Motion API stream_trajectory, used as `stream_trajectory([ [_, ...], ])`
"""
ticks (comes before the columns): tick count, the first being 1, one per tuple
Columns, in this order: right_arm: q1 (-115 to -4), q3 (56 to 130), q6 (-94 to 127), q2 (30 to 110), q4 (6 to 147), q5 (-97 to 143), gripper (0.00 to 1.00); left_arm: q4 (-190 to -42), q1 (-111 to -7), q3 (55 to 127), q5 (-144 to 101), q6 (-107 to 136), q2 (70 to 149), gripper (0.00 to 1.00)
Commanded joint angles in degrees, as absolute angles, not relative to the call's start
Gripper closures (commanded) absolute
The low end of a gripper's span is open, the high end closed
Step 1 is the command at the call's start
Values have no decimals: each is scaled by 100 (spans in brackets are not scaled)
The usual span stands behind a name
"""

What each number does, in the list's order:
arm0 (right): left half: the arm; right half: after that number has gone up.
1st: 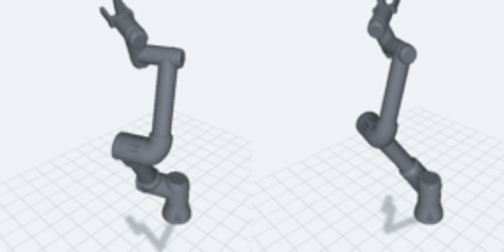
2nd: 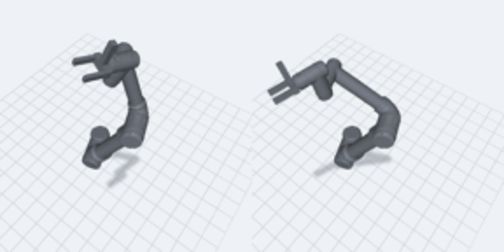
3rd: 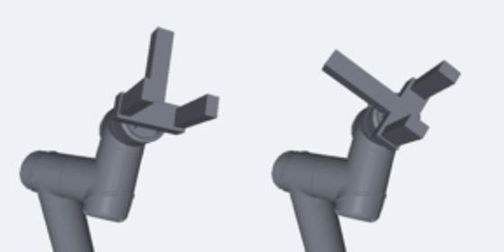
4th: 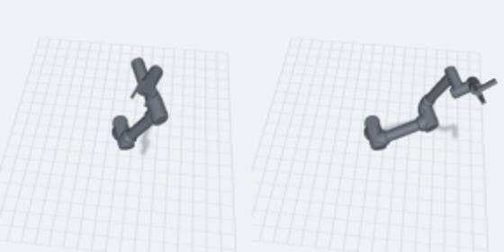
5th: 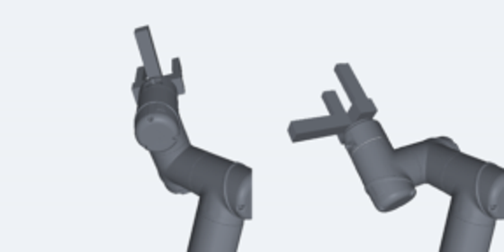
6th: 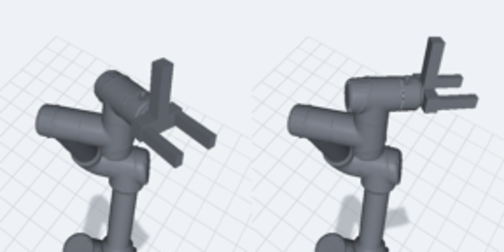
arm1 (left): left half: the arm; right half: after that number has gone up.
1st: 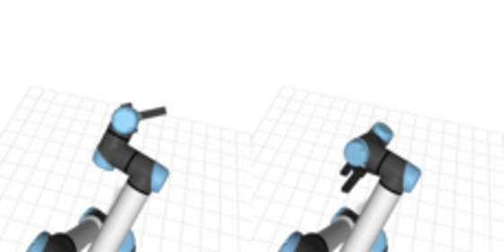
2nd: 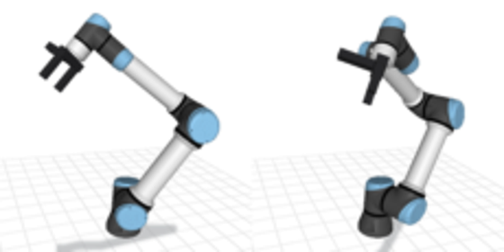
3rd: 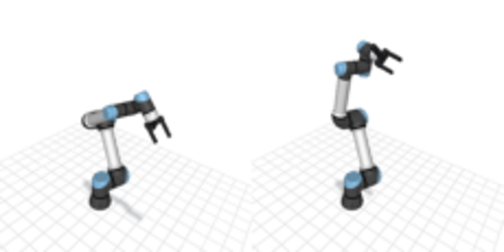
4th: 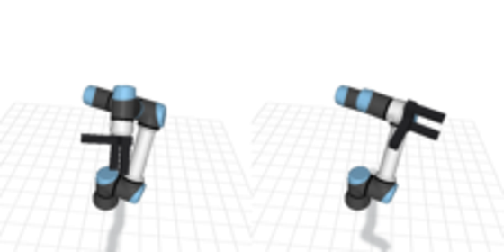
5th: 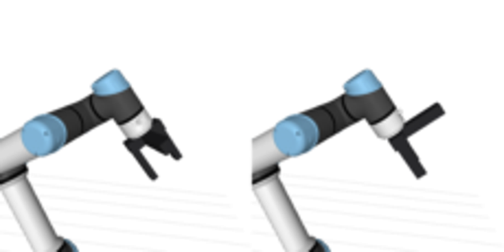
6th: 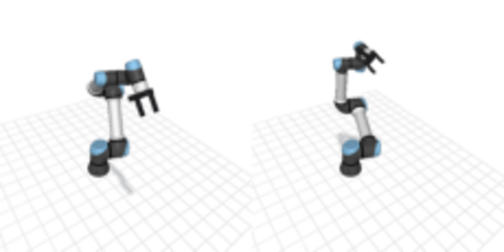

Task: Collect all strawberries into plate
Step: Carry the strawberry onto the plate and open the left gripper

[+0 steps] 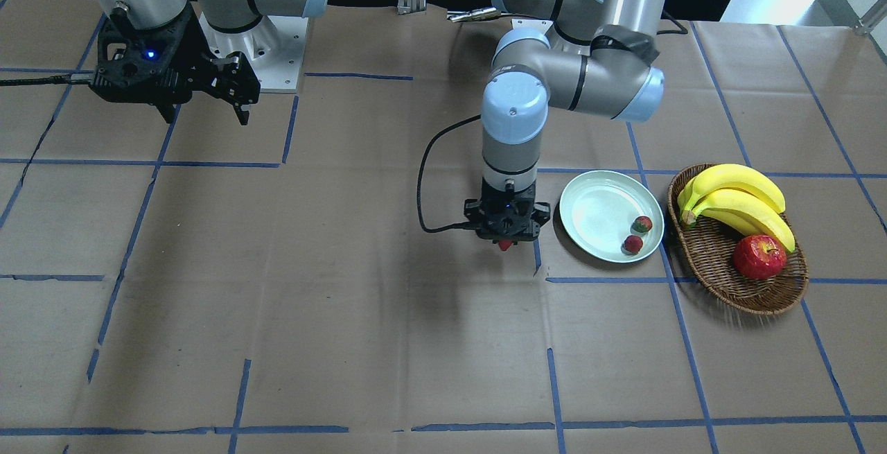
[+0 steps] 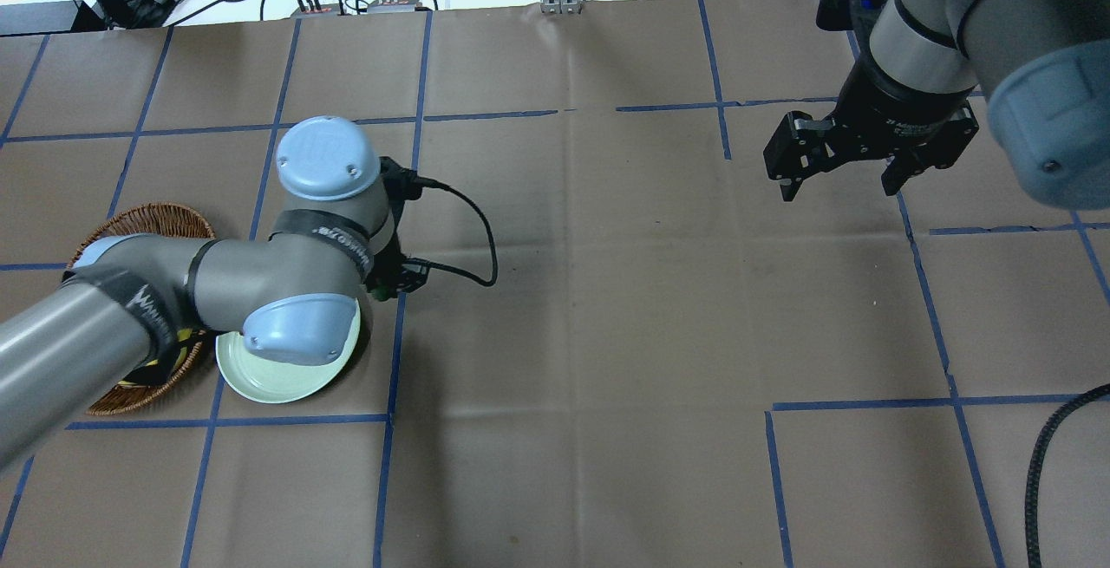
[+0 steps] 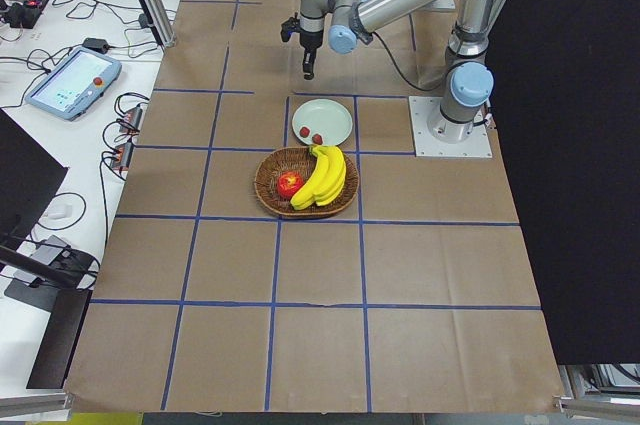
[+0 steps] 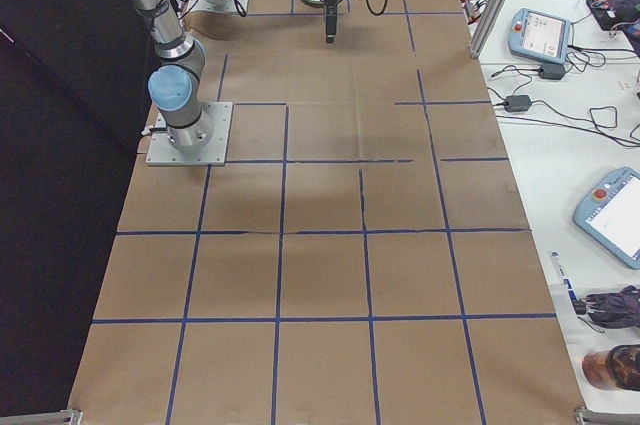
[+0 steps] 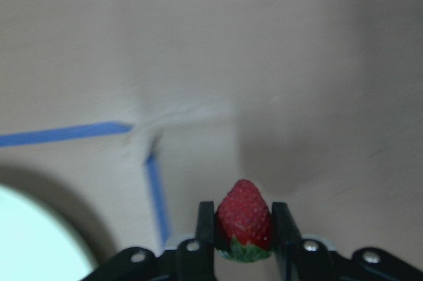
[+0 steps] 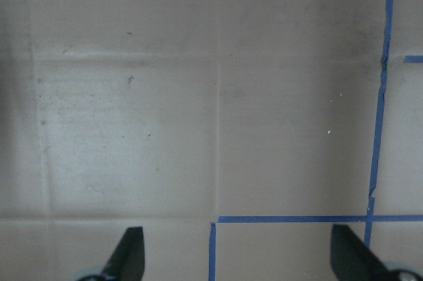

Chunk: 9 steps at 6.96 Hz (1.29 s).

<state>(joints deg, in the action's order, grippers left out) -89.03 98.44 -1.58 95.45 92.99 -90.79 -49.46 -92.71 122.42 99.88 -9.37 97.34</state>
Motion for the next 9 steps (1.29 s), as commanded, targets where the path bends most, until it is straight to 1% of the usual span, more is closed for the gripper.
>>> stream_trajectory([
  [1,-8921,9844,-158,9606,9290,-9079,0,-4966,-8405,12831,10002,-1984,9325,97],
  [2,-8930,9844,-158,9659,9290,-9088,0,-4966,-8341,12867,10011,-2126,9369,83],
  [3,-8930,9852,-158,9659,9290,-9088,0,-4966,-8341,12902,10072,-2031,9395,12],
  [4,-8938,9853,-158,9659,9290,-9079,0,-4975,-8332,12946,10072,-2030,9387,10],
  [6,-8956,9853,-158,9659,9290,-9079,0,-5001,-8332,12885,9880,-1995,9291,10],
  [7,-8956,9861,-158,9659,9290,-9079,0,-5036,-8367,12841,9374,-1595,9238,10],
  [8,-8956,9853,-158,9659,9290,-9079,0,-5175,-8454,12658,9213,-1138,9194,8],
  [9,-8965,9853,-158,9659,9290,-9079,0,-5855,-8577,12282,9107,-855,8958,7],
])
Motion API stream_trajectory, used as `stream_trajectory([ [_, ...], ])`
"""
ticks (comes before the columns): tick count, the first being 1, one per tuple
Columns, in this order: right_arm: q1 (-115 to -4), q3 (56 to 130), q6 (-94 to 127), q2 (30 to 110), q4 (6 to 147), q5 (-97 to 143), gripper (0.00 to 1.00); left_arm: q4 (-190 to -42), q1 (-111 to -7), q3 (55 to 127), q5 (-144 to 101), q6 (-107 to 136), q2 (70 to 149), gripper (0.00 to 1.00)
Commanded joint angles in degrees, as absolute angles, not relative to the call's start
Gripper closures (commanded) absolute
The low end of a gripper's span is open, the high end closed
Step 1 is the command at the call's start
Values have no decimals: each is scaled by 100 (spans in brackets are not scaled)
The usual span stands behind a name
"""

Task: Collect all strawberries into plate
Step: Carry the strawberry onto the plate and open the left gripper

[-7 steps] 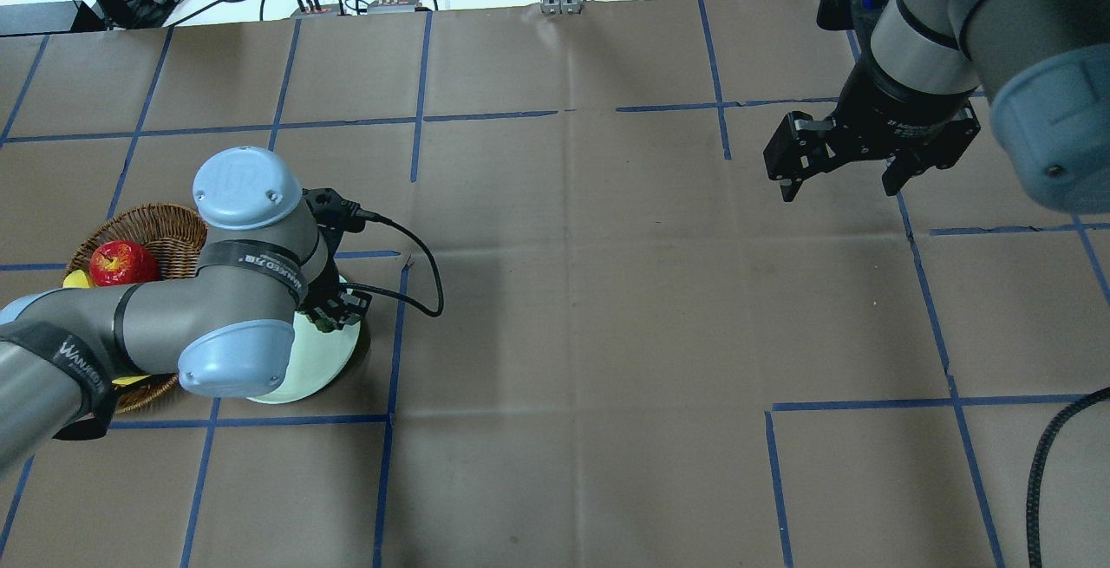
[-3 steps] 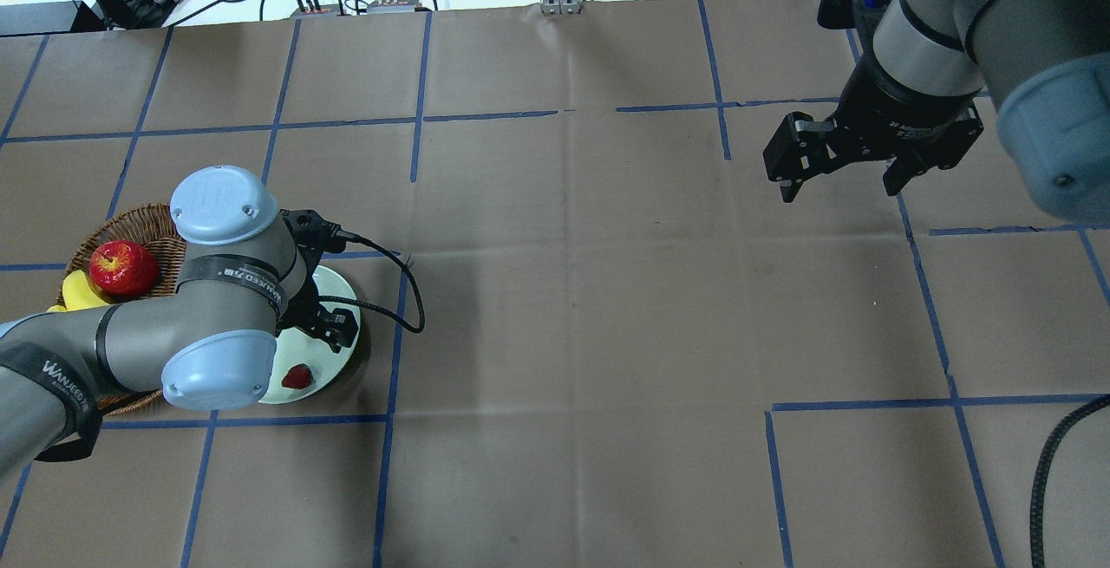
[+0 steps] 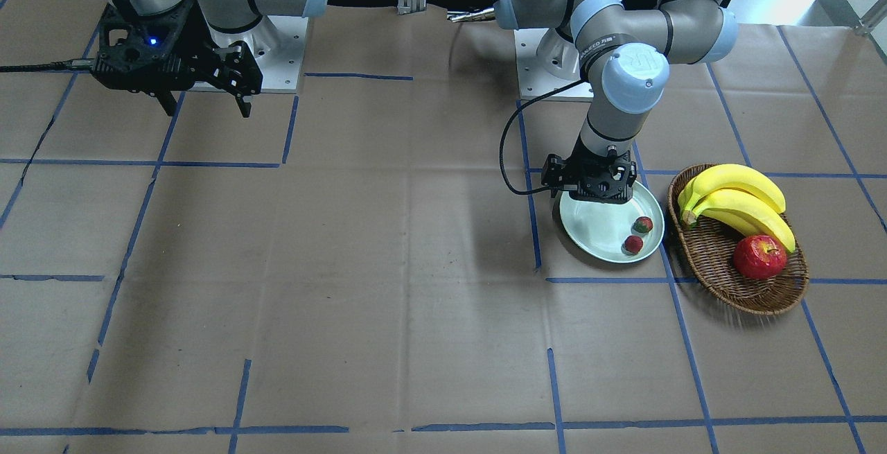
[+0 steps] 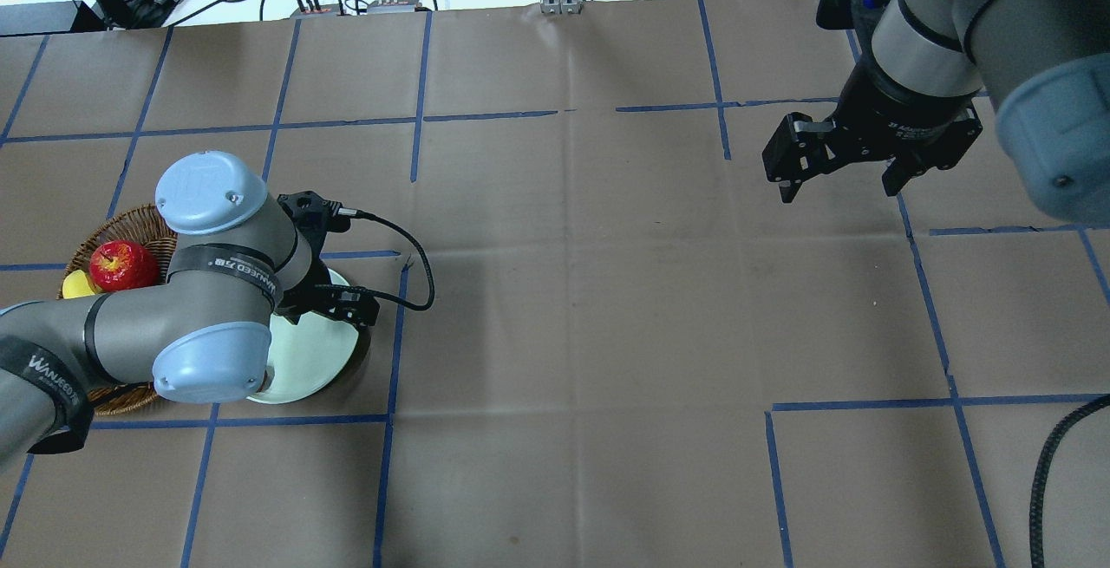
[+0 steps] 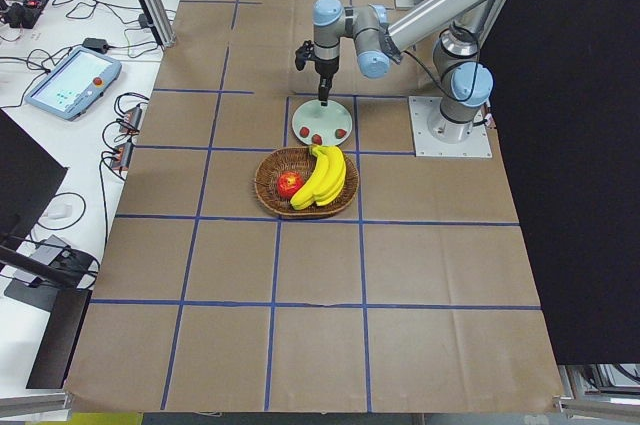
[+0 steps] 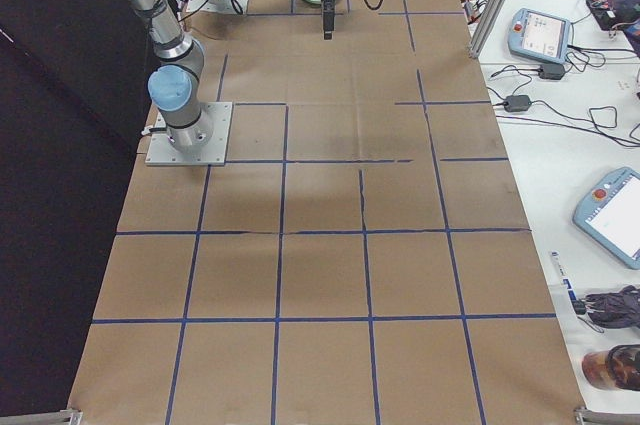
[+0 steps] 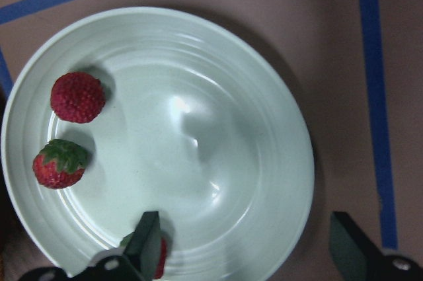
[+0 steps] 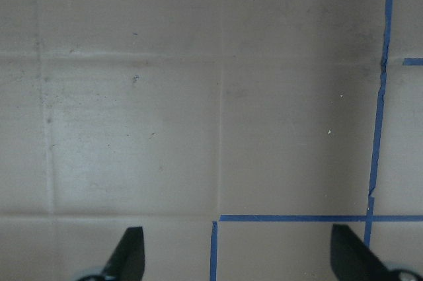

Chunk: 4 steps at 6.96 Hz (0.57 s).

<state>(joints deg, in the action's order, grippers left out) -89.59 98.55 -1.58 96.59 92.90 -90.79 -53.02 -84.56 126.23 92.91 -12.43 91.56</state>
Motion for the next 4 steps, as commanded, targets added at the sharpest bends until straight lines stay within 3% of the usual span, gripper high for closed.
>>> stream_trajectory([
  [1,-8965,9844,-158,9659,9273,-9079,0,-6741,-8883,11765,9105,-583,8582,5],
  [4,-8965,9504,-132,9590,8758,-9097,0,-9019,-9553,9921,9141,-97,8121,1],
])
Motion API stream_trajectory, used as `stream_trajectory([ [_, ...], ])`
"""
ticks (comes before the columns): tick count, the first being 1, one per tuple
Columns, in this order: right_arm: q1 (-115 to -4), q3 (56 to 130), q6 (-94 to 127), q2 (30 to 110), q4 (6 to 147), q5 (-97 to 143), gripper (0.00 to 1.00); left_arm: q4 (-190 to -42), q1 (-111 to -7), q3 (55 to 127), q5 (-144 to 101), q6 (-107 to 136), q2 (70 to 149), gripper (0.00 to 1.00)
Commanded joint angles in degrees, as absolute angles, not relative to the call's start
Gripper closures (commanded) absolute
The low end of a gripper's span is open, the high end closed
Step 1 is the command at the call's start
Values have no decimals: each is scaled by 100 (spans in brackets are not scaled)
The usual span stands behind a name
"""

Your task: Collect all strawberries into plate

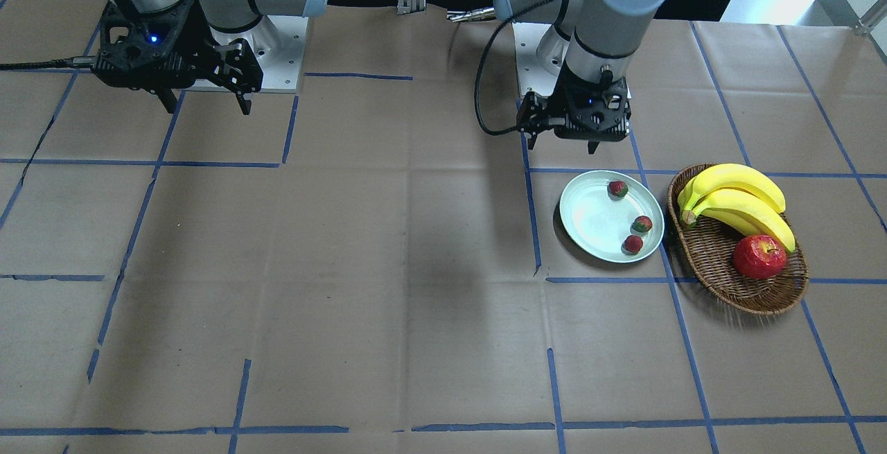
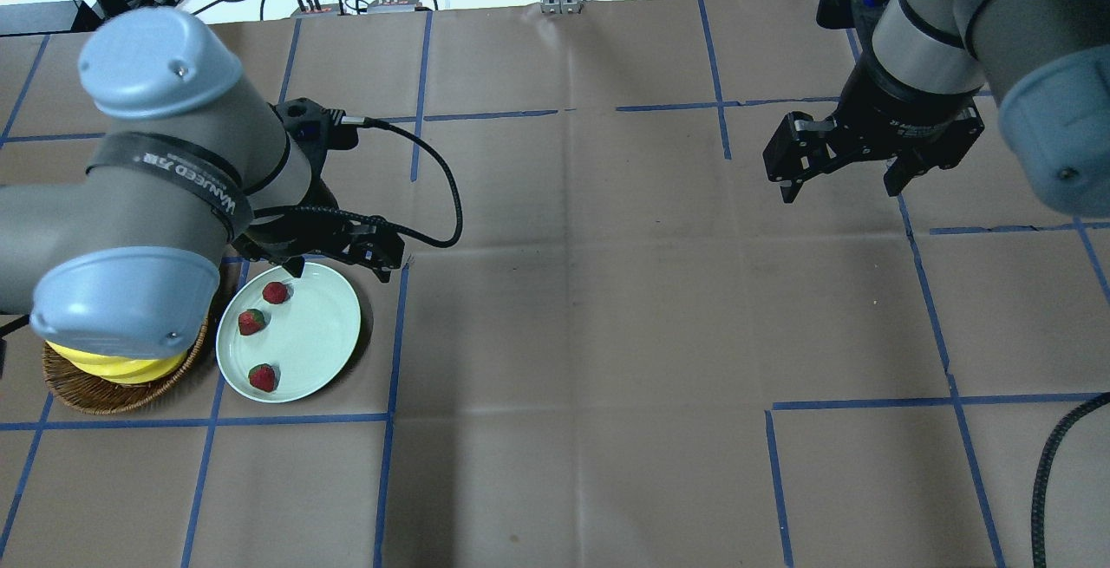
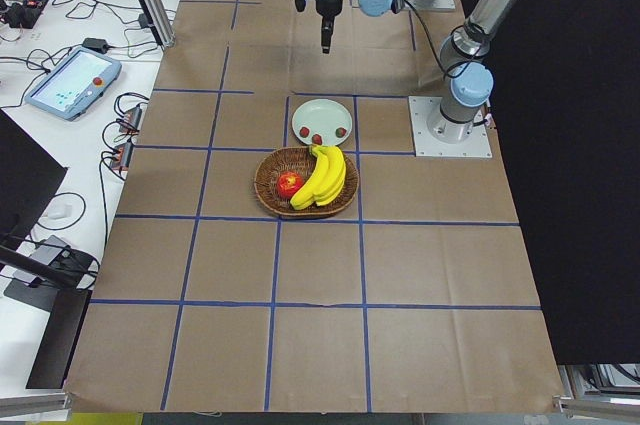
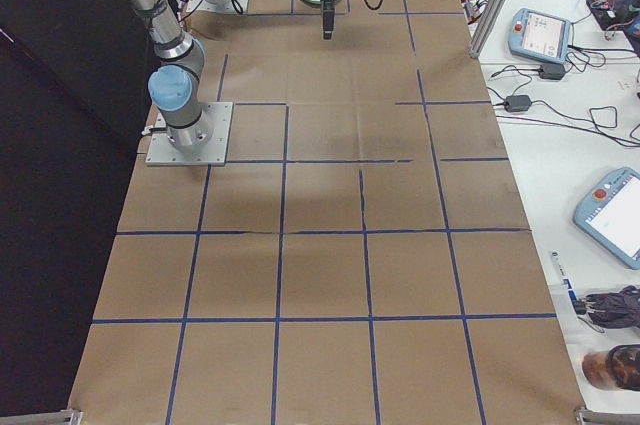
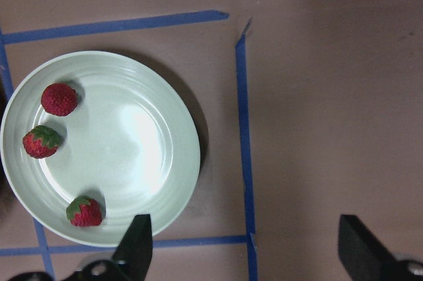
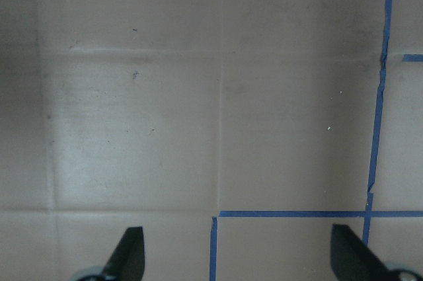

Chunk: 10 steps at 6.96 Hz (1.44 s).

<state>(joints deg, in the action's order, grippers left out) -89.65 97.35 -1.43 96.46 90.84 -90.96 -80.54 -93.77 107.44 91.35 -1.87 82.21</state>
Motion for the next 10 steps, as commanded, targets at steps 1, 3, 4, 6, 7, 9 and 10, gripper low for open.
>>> stream_trajectory([
  [1,-8965,9440,-97,9580,8676,-9088,0,-9078,-9562,9792,9123,-453,8138,1],
  [3,-8965,9457,-105,9615,8675,-9079,0,-8912,-9554,9590,9071,-765,8008,0],
  [4,-8965,9457,-114,9624,8675,-9079,0,-8921,-9554,9719,9053,-721,8059,0],
  [6,-8965,9457,-114,9633,8675,-9079,0,-8877,-9519,9720,9079,-755,8121,0],
  [7,-8965,9457,-114,9633,8675,-9079,0,-8877,-9510,9729,9097,-773,8069,0],
  [9,-8965,9466,-132,9624,8684,-9079,0,-8877,-9501,9729,9079,-791,8068,0],
  [10,-8965,9466,-141,9633,8684,-9079,0,-8877,-9492,9729,9088,-808,8060,0],
])
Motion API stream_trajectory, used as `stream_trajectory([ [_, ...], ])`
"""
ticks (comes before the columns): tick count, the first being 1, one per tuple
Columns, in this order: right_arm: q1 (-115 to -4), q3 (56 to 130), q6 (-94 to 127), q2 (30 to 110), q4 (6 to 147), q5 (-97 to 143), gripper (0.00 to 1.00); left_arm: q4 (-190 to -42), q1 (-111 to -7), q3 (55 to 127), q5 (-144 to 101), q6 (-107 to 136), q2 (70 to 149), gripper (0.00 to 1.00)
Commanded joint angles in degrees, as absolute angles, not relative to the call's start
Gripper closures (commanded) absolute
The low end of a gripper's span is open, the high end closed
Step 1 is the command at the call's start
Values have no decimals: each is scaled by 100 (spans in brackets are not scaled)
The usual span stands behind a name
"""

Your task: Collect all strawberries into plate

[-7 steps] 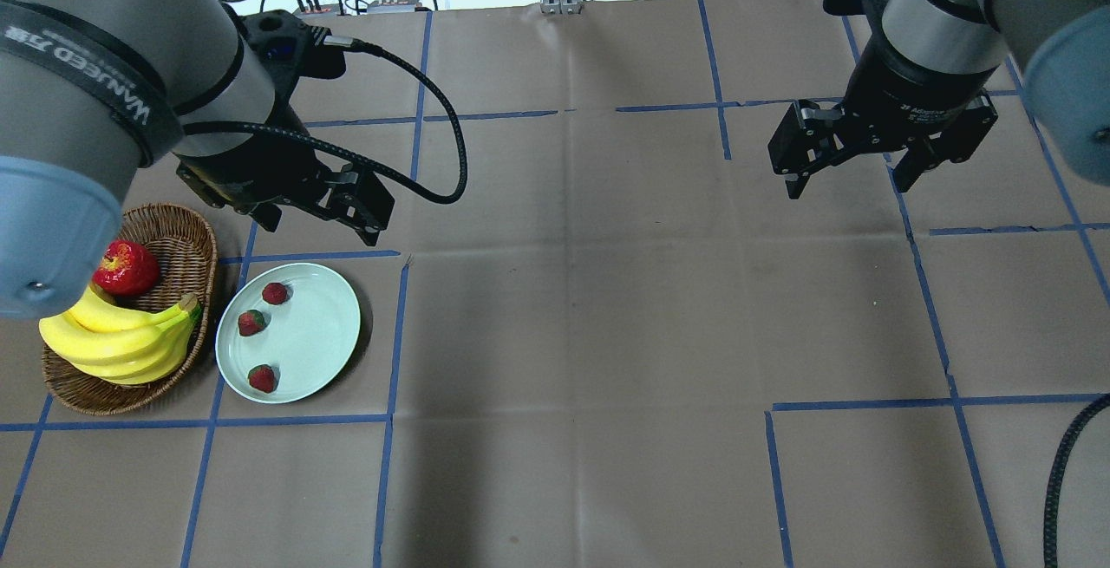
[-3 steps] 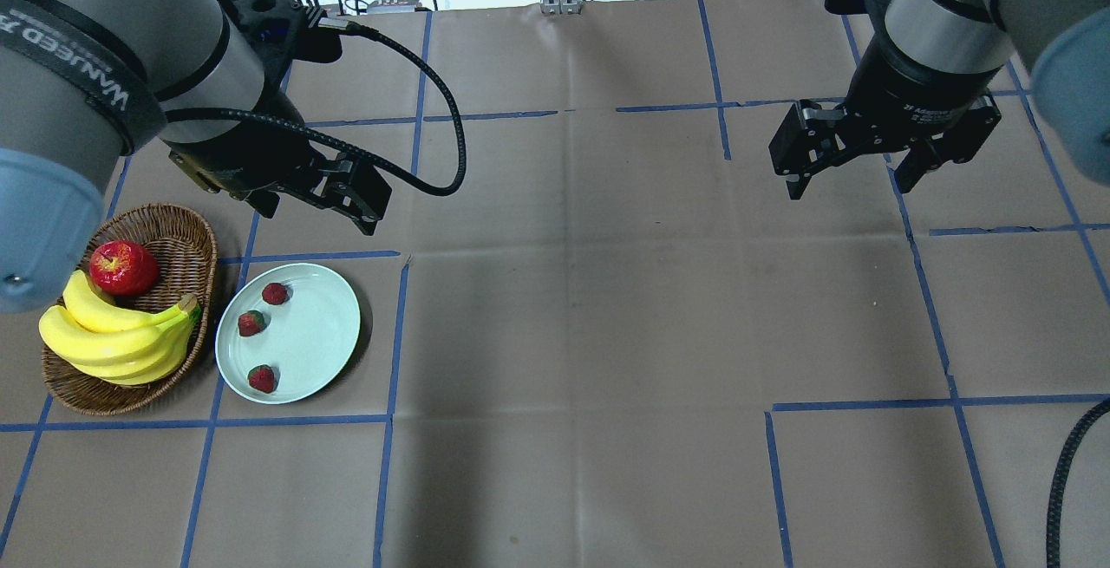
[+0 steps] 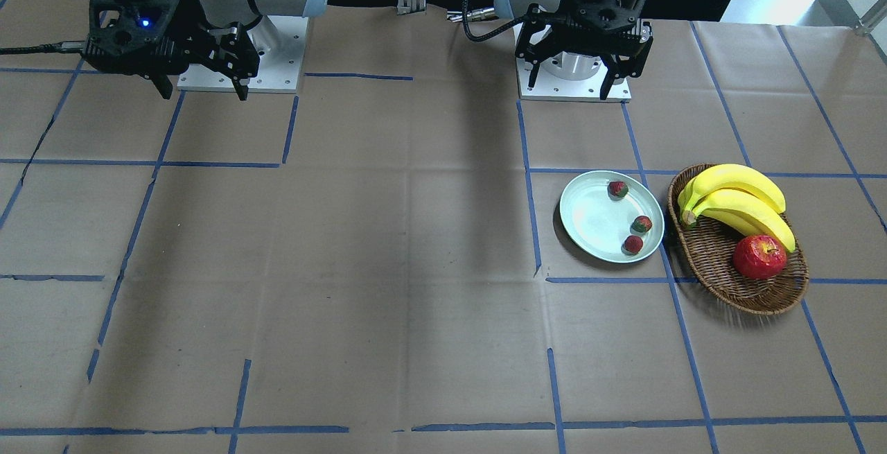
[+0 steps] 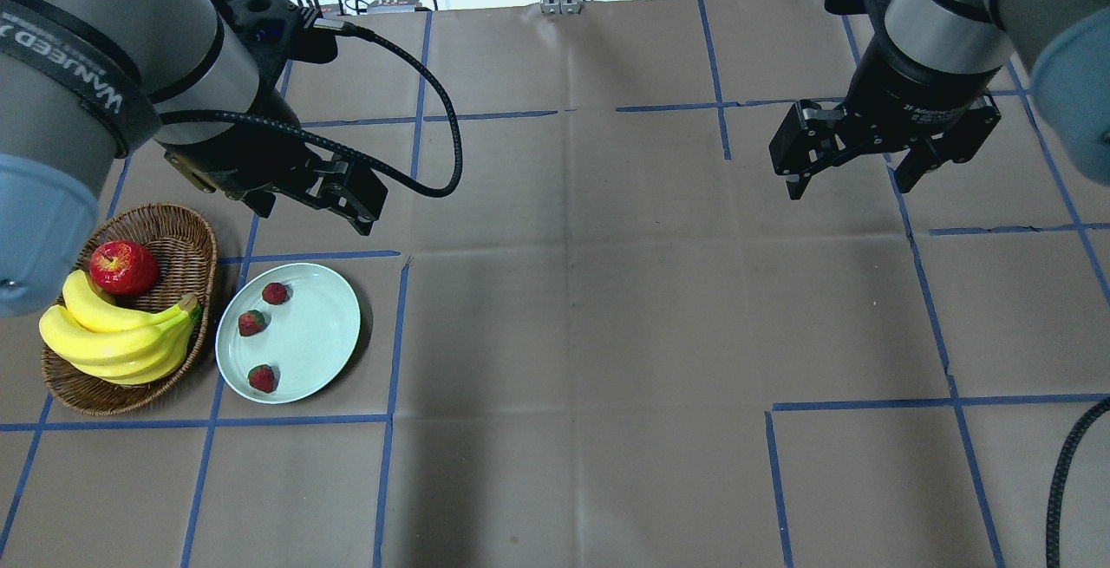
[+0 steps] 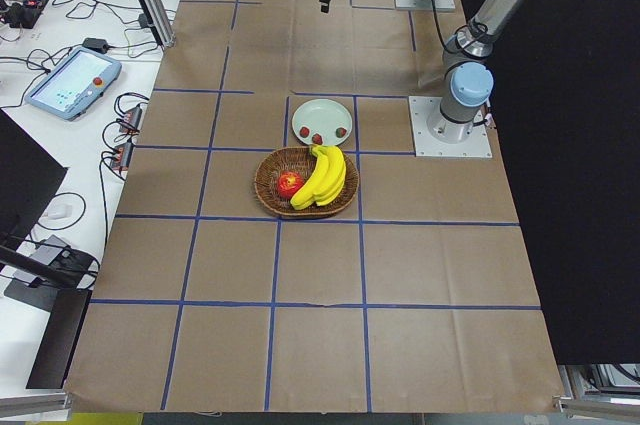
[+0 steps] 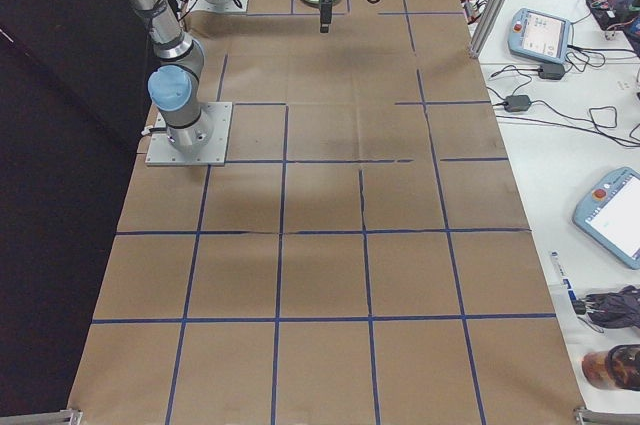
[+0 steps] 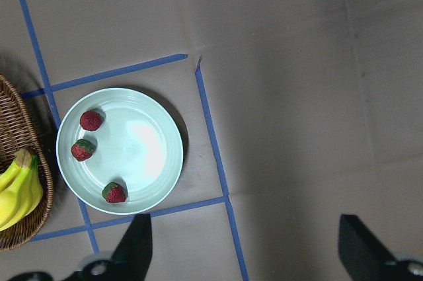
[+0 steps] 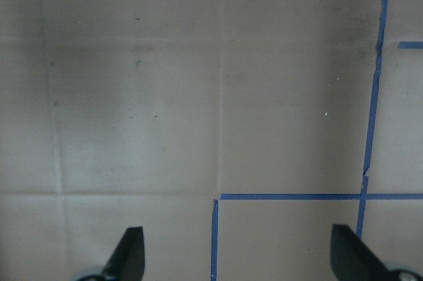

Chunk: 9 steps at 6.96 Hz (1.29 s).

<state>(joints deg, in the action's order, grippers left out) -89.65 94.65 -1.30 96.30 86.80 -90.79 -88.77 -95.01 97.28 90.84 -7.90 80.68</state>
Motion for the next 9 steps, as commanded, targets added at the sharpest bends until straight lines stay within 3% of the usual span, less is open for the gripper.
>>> stream_trajectory([
  [1,-8965,9466,-149,9624,8684,-9088,0,-8886,-9492,9729,9097,-809,8060,0],
  [9,-8965,9466,-149,9624,8692,-9088,0,-8877,-9483,9721,9105,-774,8077,0],
])
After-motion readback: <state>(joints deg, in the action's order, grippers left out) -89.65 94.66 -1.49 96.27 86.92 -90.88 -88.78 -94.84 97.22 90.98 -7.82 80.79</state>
